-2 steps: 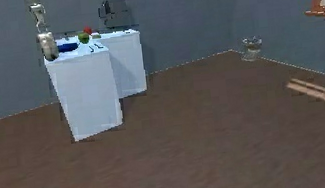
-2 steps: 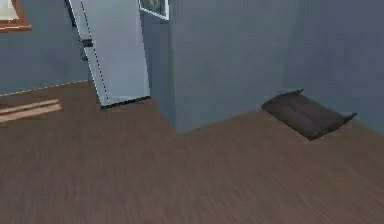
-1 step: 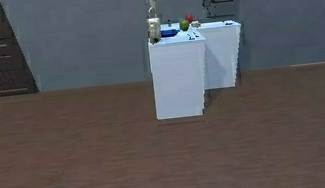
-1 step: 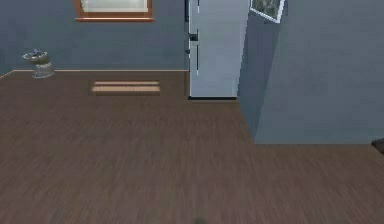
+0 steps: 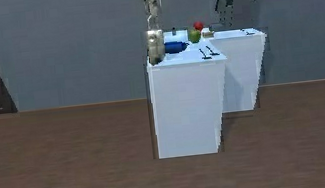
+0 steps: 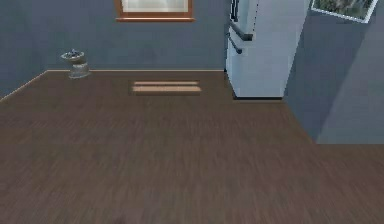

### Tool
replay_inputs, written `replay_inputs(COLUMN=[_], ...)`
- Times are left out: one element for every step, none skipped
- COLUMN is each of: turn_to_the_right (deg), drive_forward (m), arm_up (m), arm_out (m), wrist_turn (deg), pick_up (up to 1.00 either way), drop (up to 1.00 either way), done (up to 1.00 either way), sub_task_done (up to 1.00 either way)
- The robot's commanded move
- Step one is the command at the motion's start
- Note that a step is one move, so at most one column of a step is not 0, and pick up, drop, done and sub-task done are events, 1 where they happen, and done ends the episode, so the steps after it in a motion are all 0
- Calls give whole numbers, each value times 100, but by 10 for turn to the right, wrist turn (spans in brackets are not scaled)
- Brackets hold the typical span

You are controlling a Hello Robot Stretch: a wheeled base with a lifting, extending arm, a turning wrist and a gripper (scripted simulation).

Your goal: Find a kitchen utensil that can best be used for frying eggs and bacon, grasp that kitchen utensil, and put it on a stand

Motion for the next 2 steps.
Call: replay_inputs(turn_to_the_right=[-300, 0], drive_forward=[0, 100], arm_up=[0, 0], arm_out=[0, 0], wrist_turn=[0, 0], pick_up=[0, 0], drop=[0, 0], done=[0, 0], sub_task_done=[0, 0])
